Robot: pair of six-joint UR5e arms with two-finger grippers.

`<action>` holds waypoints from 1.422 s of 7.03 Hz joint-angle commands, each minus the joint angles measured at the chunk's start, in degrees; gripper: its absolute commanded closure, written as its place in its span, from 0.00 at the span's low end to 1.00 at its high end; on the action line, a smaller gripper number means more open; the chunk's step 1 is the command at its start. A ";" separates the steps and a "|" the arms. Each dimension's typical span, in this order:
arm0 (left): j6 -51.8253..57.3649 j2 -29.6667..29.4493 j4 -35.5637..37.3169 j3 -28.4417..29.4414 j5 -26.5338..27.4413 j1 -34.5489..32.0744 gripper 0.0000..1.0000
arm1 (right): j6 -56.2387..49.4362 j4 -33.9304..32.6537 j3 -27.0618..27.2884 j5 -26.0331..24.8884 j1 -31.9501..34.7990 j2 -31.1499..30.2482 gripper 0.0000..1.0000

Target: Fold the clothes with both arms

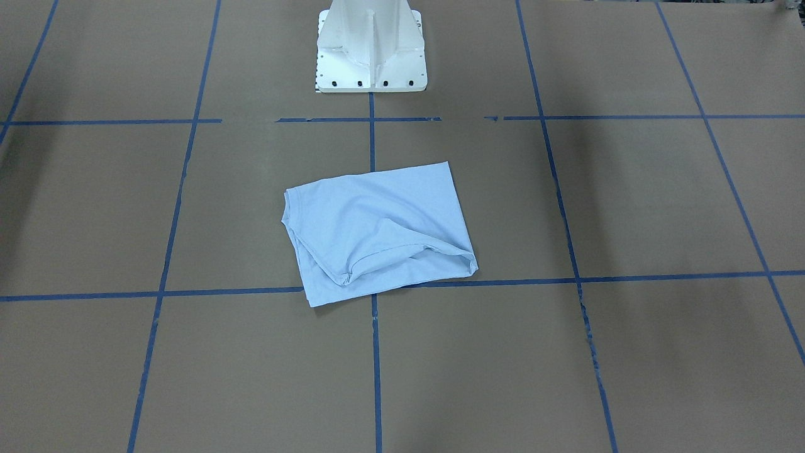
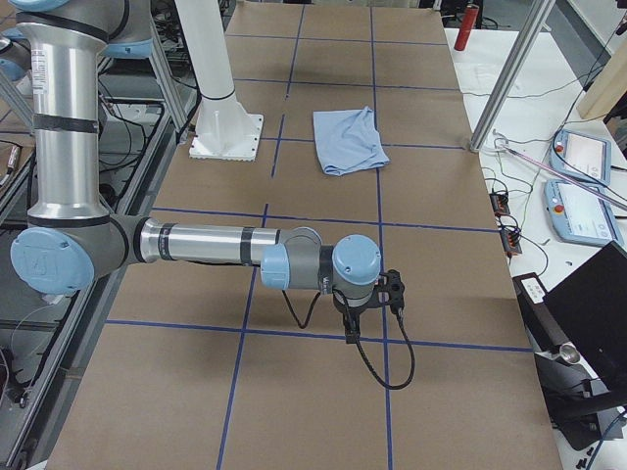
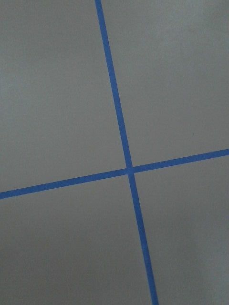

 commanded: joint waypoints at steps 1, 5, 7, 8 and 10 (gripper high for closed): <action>2.57 0.18 1.02 0.48 -0.47 -0.83 0.00 | -0.02 -0.20 0.13 -0.38 0.00 -0.03 0.00; 2.13 0.18 0.84 -0.04 -0.39 -0.83 0.00 | 11.49 0.32 5.40 -3.03 0.00 -2.65 0.00; 2.04 0.10 0.75 -0.04 -0.39 -0.74 0.00 | 11.49 0.41 5.40 -2.67 0.00 -2.75 0.00; 1.95 0.10 0.75 -0.04 -0.39 -0.74 0.00 | 11.49 0.42 5.40 -2.67 0.00 -2.75 0.00; -6.41 0.27 0.66 -0.04 -0.56 -0.83 0.00 | 11.49 0.68 5.40 -2.67 -0.09 -2.75 0.00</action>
